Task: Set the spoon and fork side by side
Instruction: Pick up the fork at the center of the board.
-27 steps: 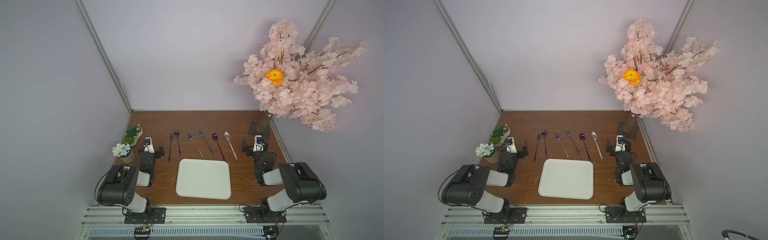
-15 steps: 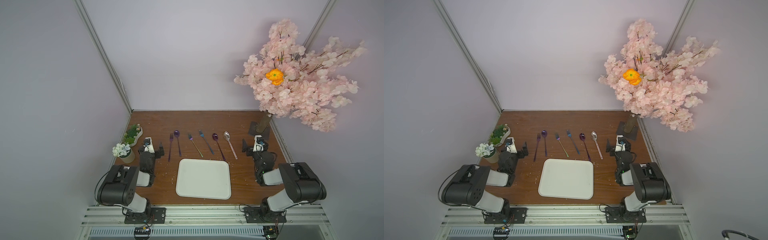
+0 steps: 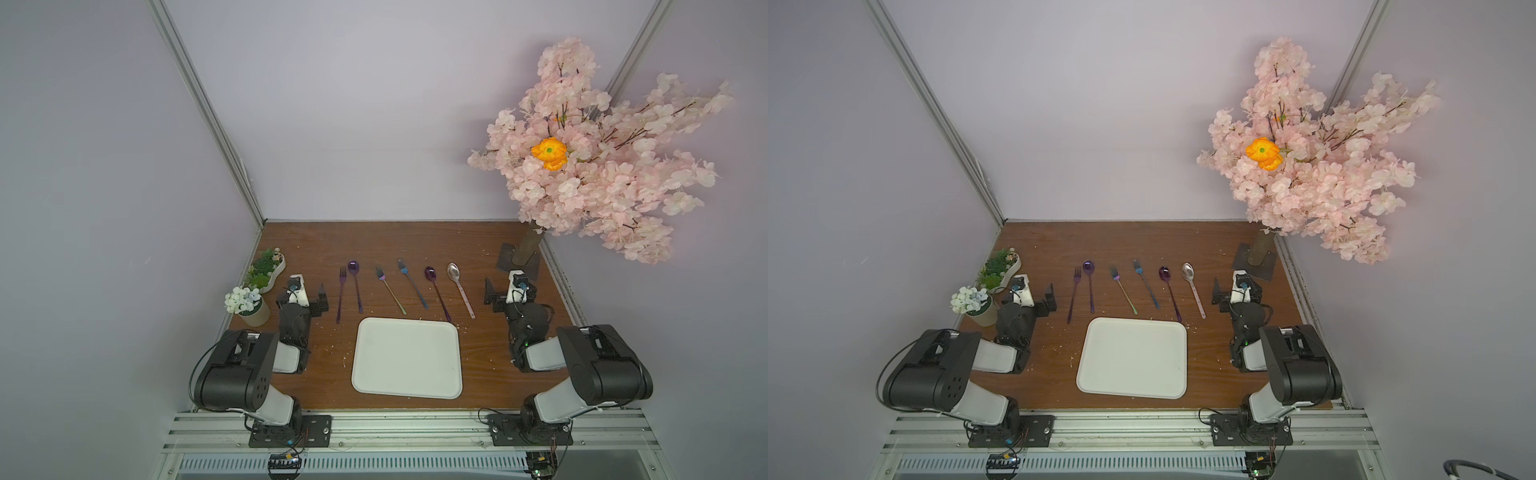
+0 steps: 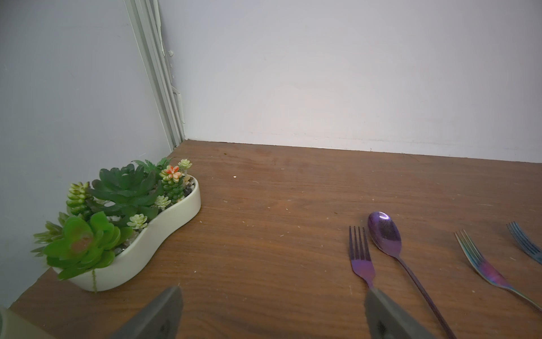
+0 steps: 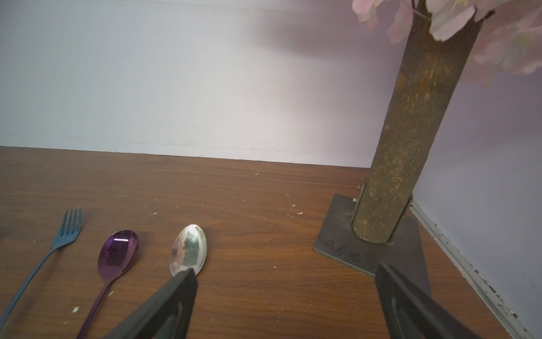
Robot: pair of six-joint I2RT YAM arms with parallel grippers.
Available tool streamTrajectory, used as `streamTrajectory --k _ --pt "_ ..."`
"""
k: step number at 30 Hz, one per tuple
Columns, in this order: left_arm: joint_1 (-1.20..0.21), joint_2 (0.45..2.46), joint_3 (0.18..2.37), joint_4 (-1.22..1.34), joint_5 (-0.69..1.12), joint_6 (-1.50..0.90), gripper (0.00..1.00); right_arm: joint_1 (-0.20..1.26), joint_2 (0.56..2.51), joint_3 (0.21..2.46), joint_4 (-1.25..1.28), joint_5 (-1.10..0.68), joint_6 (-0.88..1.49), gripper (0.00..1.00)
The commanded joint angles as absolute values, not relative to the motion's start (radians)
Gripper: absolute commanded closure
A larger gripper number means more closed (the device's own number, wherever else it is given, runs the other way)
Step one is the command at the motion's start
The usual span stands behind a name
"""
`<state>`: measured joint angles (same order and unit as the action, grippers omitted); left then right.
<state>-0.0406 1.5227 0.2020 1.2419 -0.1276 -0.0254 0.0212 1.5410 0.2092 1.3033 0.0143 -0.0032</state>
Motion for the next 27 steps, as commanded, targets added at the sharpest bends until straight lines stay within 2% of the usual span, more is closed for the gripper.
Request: streamTrajectory --k 1,5,9,13,16,19,22,27 --pt "-0.031 1.481 0.237 1.217 -0.146 -0.024 0.01 0.02 1.501 0.186 1.354 0.036 0.009 0.01" --pt "-0.031 1.312 0.301 0.975 -0.214 -0.072 0.01 0.02 1.298 0.21 1.113 0.112 0.051 0.0" --pt "-0.031 1.156 0.419 0.583 -0.286 -0.305 0.01 0.02 1.111 0.243 0.828 0.094 0.122 0.01" --pt "-0.031 1.165 0.618 0.128 -0.222 -0.453 0.01 0.02 0.952 0.255 0.602 0.035 0.205 0.09" --pt "-0.031 1.206 0.723 -0.104 -0.118 -0.492 0.01 0.021 0.863 0.302 0.401 -0.016 0.265 0.15" --pt "-0.031 1.22 0.755 -0.22 0.013 -0.537 0.0 0.035 0.845 0.39 0.17 -0.064 0.314 0.23" --pt "-0.043 1.233 0.761 -0.294 0.14 -0.572 0.09 0.076 0.882 0.497 -0.057 -0.094 0.356 0.3" --pt "-0.148 1.286 0.789 -0.381 0.155 -0.546 0.19 0.235 0.973 0.633 -0.296 -0.035 0.406 0.37"
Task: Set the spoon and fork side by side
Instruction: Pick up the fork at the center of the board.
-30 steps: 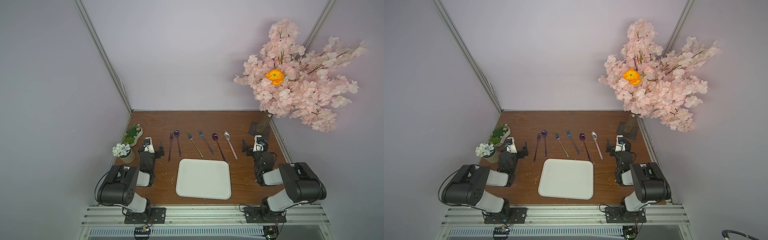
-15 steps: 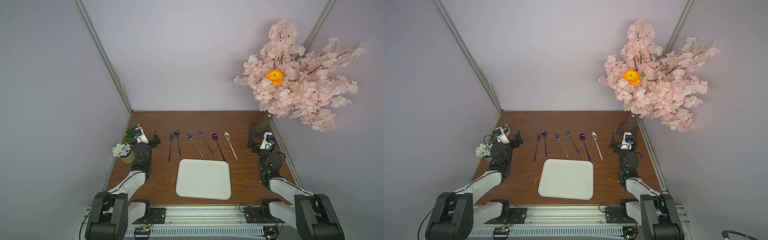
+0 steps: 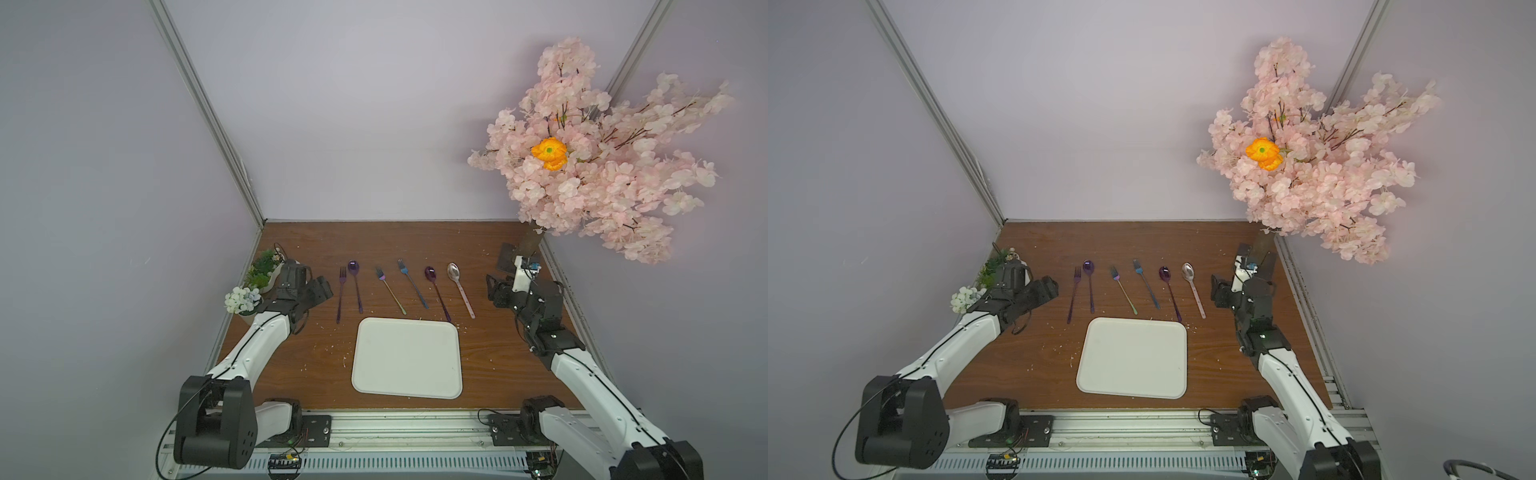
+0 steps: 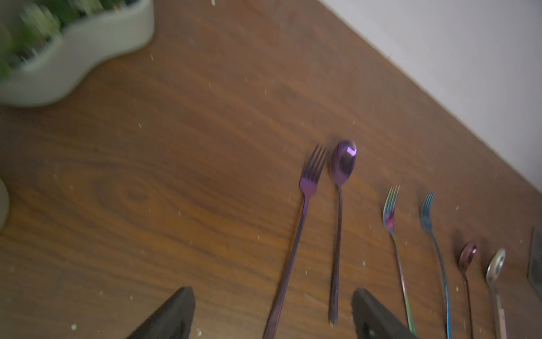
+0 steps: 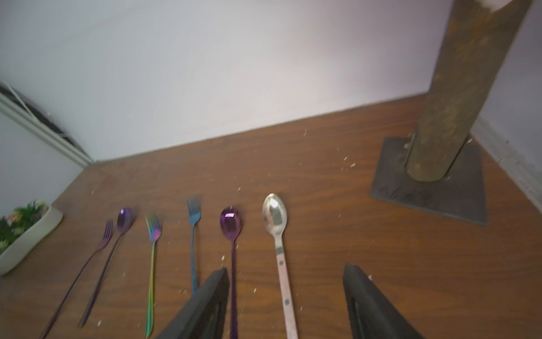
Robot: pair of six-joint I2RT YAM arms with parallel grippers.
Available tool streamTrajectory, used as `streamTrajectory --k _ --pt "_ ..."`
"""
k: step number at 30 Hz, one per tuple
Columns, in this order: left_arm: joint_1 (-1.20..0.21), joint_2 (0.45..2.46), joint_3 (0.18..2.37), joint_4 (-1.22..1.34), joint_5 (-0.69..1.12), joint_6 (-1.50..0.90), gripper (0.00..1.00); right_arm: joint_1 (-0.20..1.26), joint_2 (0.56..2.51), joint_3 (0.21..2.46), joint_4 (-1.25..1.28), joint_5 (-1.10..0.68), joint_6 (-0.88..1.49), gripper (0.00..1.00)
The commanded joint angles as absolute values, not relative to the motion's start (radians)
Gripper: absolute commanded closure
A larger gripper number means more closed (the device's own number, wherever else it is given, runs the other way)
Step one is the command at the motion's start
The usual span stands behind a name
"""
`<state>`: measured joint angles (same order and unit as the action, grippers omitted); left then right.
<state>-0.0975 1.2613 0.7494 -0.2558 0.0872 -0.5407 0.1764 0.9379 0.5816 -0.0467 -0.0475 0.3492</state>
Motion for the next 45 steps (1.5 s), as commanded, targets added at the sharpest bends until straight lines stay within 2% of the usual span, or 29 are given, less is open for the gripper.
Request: streamTrajectory --k 1,4,7,13,16,22,28,38,45 --pt "-0.158 1.307 0.796 -0.393 0.163 -0.543 0.23 0.266 0.997 0.662 -0.327 -0.025 0.411 0.37" --pt "-0.163 1.376 0.823 -0.399 0.226 -0.524 0.35 0.343 1.092 0.771 -0.405 -0.01 0.41 0.39" --pt "-0.163 1.453 0.898 -0.441 0.251 -0.488 0.4 0.392 1.194 0.894 -0.49 -0.001 0.395 0.41" --pt "-0.165 1.549 1.026 -0.525 0.183 -0.436 0.44 0.408 1.32 1.049 -0.576 -0.033 0.394 0.43" --pt "-0.176 1.628 1.095 -0.551 0.163 -0.422 0.51 0.414 1.373 1.088 -0.585 -0.056 0.4 0.47" --pt "-0.218 1.803 1.271 -0.613 0.018 -0.382 0.55 0.428 1.434 1.135 -0.562 -0.094 0.41 0.53" --pt "-0.222 1.913 1.411 -0.679 -0.023 -0.364 0.58 0.428 1.476 1.162 -0.572 -0.102 0.387 0.56" --pt "-0.223 1.998 1.443 -0.69 -0.031 -0.343 0.67 0.429 1.488 1.145 -0.549 -0.118 0.4 0.58" --pt "-0.224 2.037 1.465 -0.69 -0.043 -0.325 0.68 0.428 1.486 1.136 -0.545 -0.121 0.405 0.59"
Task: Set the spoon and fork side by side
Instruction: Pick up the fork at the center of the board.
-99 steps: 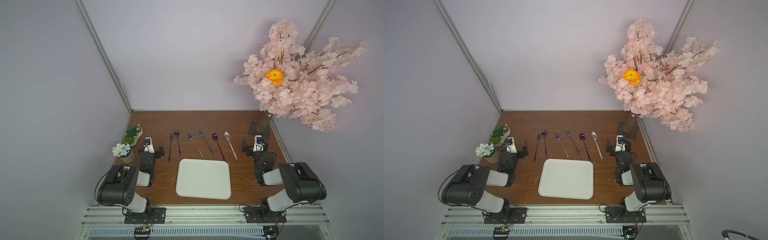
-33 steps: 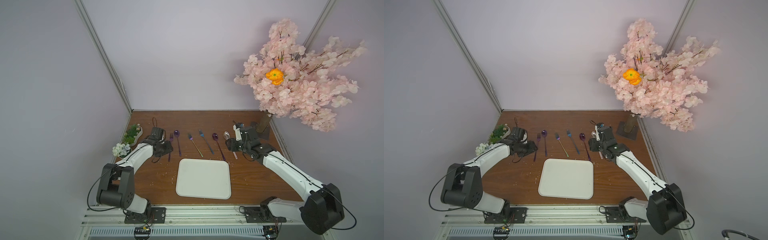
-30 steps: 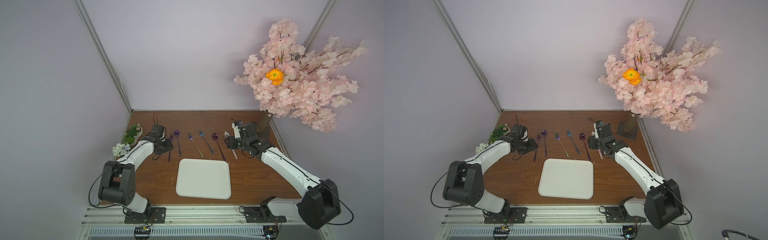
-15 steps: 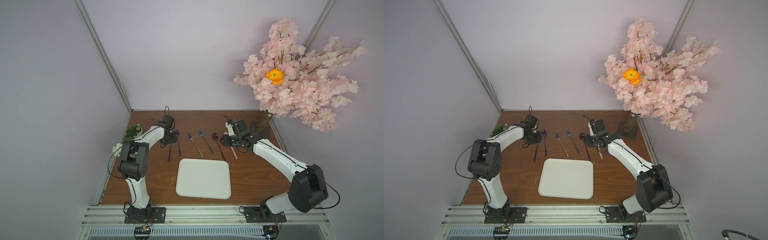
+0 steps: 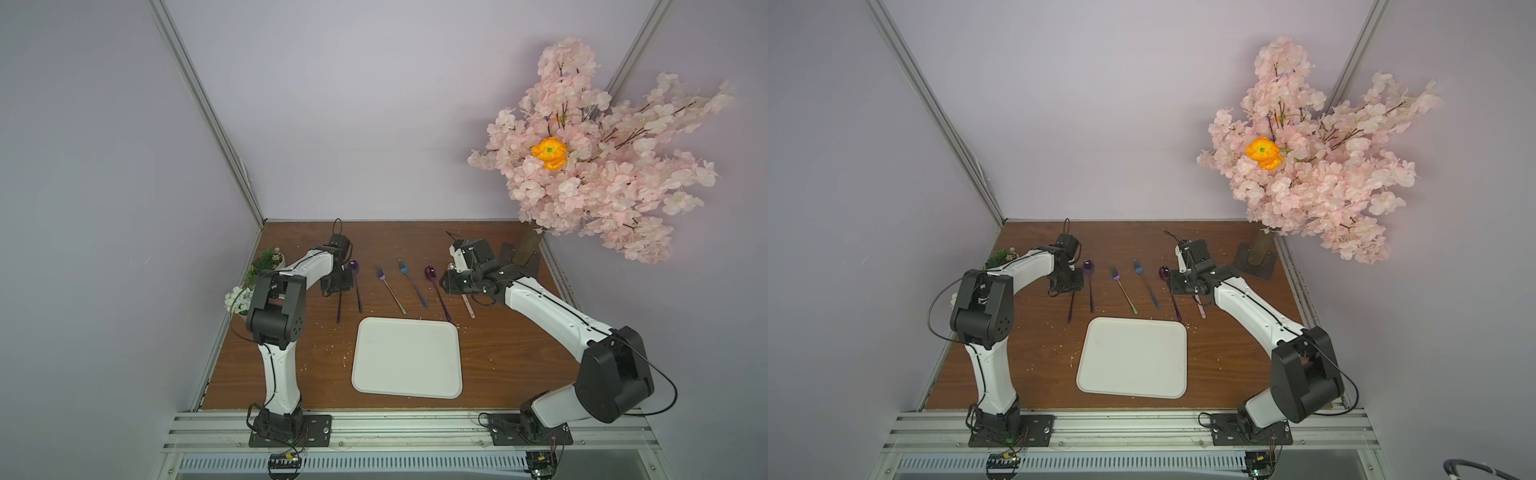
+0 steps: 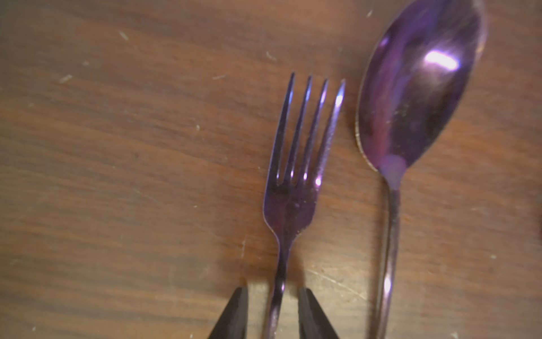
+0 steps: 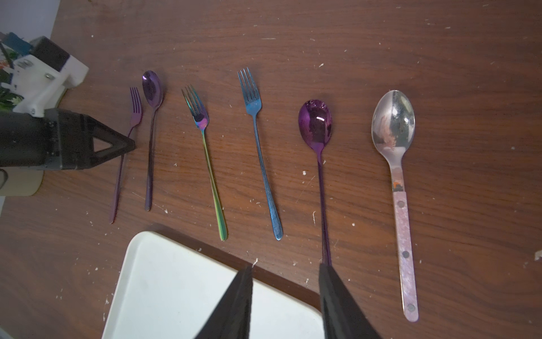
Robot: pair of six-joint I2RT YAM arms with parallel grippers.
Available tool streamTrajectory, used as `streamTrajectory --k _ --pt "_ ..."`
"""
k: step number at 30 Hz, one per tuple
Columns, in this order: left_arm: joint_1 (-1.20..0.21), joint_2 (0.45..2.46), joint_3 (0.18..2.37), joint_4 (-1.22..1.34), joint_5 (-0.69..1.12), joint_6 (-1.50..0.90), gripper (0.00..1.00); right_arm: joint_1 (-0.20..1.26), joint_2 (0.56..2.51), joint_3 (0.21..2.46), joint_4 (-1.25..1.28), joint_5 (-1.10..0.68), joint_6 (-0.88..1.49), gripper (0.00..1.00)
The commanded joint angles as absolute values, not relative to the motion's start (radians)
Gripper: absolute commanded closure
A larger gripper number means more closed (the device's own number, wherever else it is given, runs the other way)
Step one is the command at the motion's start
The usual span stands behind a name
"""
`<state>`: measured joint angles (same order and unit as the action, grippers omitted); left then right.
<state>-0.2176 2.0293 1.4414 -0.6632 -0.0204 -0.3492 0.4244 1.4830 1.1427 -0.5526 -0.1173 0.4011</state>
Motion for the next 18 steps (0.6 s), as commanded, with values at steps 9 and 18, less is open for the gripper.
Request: streamTrajectory --k 9,18 --pt "-0.223 2.077 1.473 -0.69 -0.066 -0.318 0.74 0.429 1.489 1.127 -0.534 -0.14 0.404 0.61" --pt "-0.223 2.116 1.535 -0.689 -0.063 -0.324 0.79 0.428 1.488 1.125 -0.538 -0.151 0.386 0.62"
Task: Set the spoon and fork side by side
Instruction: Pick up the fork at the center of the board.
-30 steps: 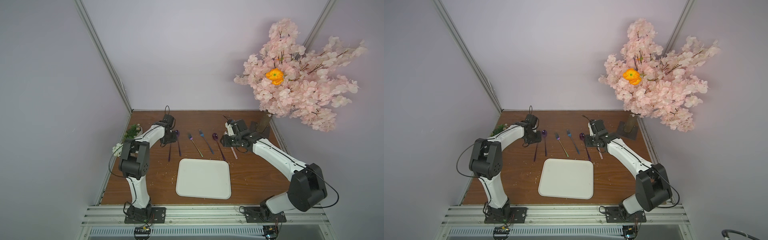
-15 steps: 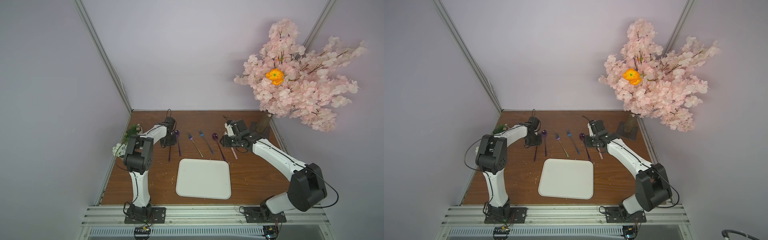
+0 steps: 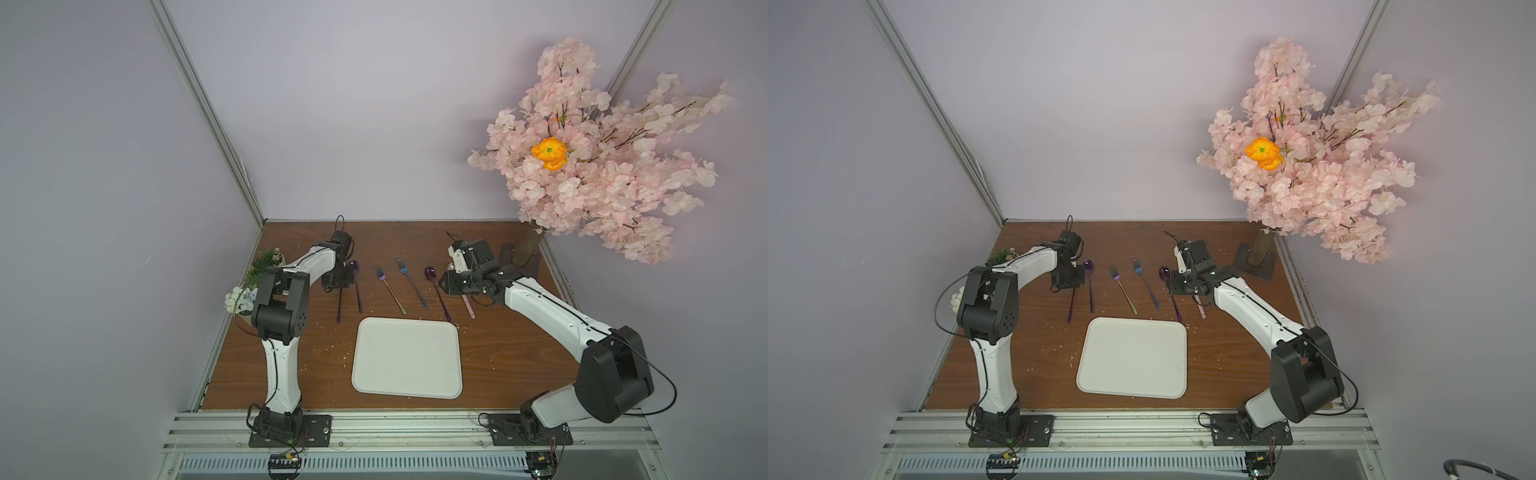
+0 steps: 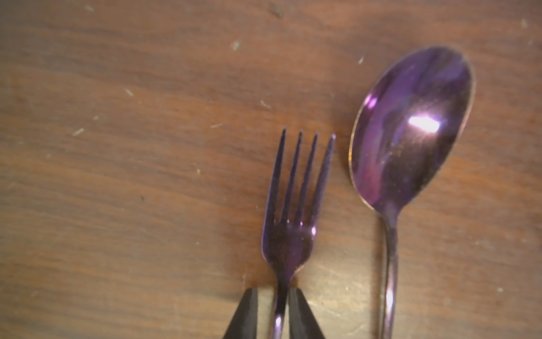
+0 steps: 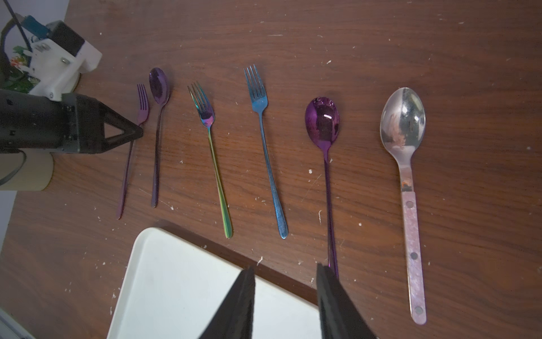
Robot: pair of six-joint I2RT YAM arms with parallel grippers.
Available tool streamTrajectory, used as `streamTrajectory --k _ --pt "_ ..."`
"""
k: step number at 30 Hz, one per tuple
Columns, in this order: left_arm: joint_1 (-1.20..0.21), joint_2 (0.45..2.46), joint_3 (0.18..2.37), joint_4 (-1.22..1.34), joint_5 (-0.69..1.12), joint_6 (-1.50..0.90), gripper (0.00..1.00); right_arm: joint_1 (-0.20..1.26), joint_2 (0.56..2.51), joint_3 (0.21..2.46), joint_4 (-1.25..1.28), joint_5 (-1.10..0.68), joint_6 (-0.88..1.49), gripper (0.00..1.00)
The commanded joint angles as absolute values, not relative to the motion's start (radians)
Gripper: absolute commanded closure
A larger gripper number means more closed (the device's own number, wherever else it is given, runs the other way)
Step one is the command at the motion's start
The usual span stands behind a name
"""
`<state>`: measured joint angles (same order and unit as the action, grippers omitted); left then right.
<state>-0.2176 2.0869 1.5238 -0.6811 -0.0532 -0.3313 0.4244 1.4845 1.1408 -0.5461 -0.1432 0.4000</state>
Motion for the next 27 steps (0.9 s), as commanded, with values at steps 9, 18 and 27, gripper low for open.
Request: streamTrajectory --k 9,18,27 --pt "-0.223 2.107 1.51 -0.689 -0.071 -0.338 0.86 0.429 1.486 1.121 -0.538 -0.162 0.377 0.63" --pt "-0.223 2.07 1.45 -0.689 -0.077 -0.351 1.0 0.429 1.485 1.121 -0.535 -0.173 0.378 0.65" --pt "-0.223 1.97 1.42 -0.7 -0.019 -0.375 1.0 0.429 1.482 1.12 -0.541 -0.172 0.378 0.65"
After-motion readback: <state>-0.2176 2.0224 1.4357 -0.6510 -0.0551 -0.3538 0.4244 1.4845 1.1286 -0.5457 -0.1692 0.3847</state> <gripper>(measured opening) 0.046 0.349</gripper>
